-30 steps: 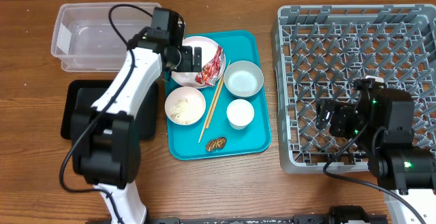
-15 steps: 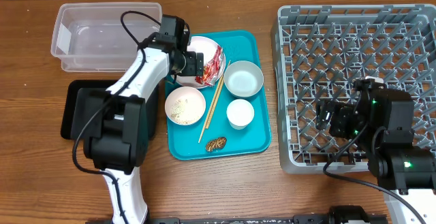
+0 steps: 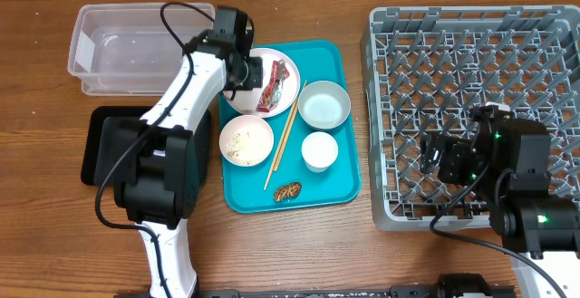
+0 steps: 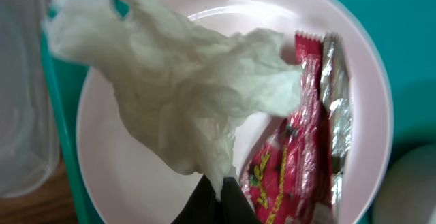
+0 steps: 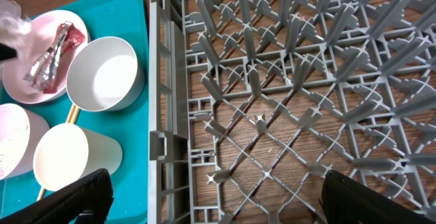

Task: Sort waste into correct bins and load items into the dishwasher
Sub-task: 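Carry the tissue with the left gripper into the clear bin, then grasp the red snack wrapper on the plate with the left gripper, then drop the red wrapper into the clear bin with the left gripper, then grasp the rim of the pink rice bowl with the left gripper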

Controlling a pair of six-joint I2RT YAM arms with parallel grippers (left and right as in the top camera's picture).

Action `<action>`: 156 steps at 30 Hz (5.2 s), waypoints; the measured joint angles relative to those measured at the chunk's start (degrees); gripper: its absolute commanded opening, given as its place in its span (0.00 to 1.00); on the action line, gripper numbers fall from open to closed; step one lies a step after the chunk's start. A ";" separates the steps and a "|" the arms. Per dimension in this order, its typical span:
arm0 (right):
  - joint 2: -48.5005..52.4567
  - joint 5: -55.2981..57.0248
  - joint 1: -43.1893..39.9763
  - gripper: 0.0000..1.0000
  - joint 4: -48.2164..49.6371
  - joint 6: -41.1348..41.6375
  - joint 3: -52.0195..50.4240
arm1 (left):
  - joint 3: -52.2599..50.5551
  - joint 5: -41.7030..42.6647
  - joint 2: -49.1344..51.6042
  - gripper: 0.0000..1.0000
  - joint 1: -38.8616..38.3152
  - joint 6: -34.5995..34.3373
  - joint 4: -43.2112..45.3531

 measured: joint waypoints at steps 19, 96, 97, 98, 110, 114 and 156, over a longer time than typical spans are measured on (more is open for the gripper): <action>0.00 0.00 0.00 1.00 -0.24 0.00 0.00 | 23.08 -10.86 -0.11 0.04 8.50 0.00 -16.28; 0.00 -0.02 0.00 1.00 -2.62 0.00 0.00 | 34.51 -5.42 -6.29 0.75 14.84 2.84 -32.50; 0.00 -0.02 0.00 1.00 -2.62 -0.02 0.00 | 34.95 -5.20 -8.09 0.75 13.86 2.80 -35.52; 0.00 0.00 0.00 1.00 -2.64 0.00 0.00 | 35.19 -4.98 -9.44 0.74 12.92 2.82 -37.57; 0.00 0.00 0.00 1.00 -3.78 -0.02 0.02 | 30.47 -2.19 -12.33 0.74 10.75 2.36 -53.57; 0.00 0.00 0.00 1.00 -3.76 -0.02 0.02 | 21.79 -1.84 -19.37 0.73 9.92 1.27 -53.31; 0.00 0.00 0.00 1.00 -3.61 -0.02 0.11 | -16.39 -4.24 -8.83 0.43 -13.79 -7.54 -11.28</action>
